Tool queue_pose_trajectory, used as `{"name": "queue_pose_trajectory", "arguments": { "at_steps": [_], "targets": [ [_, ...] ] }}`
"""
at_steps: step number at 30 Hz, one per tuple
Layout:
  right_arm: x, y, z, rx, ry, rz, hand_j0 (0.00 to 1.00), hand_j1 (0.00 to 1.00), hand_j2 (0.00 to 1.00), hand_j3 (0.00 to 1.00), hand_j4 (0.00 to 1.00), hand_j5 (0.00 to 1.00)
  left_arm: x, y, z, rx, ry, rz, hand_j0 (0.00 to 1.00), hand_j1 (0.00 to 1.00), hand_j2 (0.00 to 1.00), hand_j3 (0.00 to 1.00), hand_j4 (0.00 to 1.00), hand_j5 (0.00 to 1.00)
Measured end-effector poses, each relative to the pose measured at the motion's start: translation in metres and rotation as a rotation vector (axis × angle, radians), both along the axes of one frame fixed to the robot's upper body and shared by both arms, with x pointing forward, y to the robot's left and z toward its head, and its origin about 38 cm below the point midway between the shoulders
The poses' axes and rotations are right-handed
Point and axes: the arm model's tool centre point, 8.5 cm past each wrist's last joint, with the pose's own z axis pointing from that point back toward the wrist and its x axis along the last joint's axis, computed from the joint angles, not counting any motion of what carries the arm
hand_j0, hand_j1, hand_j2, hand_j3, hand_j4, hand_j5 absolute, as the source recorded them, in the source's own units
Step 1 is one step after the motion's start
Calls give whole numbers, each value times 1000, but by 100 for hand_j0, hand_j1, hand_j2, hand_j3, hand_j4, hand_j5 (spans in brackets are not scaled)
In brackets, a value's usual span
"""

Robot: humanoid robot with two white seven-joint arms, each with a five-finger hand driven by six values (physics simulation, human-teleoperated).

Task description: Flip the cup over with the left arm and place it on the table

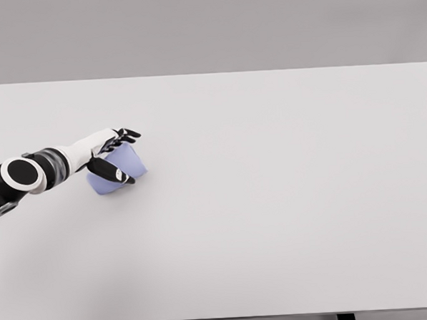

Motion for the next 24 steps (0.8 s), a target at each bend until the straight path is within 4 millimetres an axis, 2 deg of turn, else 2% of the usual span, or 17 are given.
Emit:
{"name": "queue_pose_trajectory", "arguments": {
  "at_steps": [3, 5, 16, 24],
  "targets": [
    [0, 0, 0, 0, 0, 0, 100, 100, 100, 100, 100, 100, -1, 1, -2, 6, 9, 4, 88, 88, 88, 88, 88, 88],
    [0, 0, 0, 0, 0, 0, 100, 100, 100, 100, 100, 100, -1, 2, -2, 8, 10, 6, 79, 79, 79, 79, 79, 79],
    [0, 0, 0, 0, 0, -1, 100, 100, 100, 100, 100, 100, 0, 4, 0, 6, 3, 10, 80, 80, 80, 80, 80, 80],
    [0, 0, 0, 0, 0, -1, 100, 100, 100, 100, 100, 100, 6, 4, 15, -34, -41, 18, 81, 81, 81, 81, 81, 81]
  ]
}}
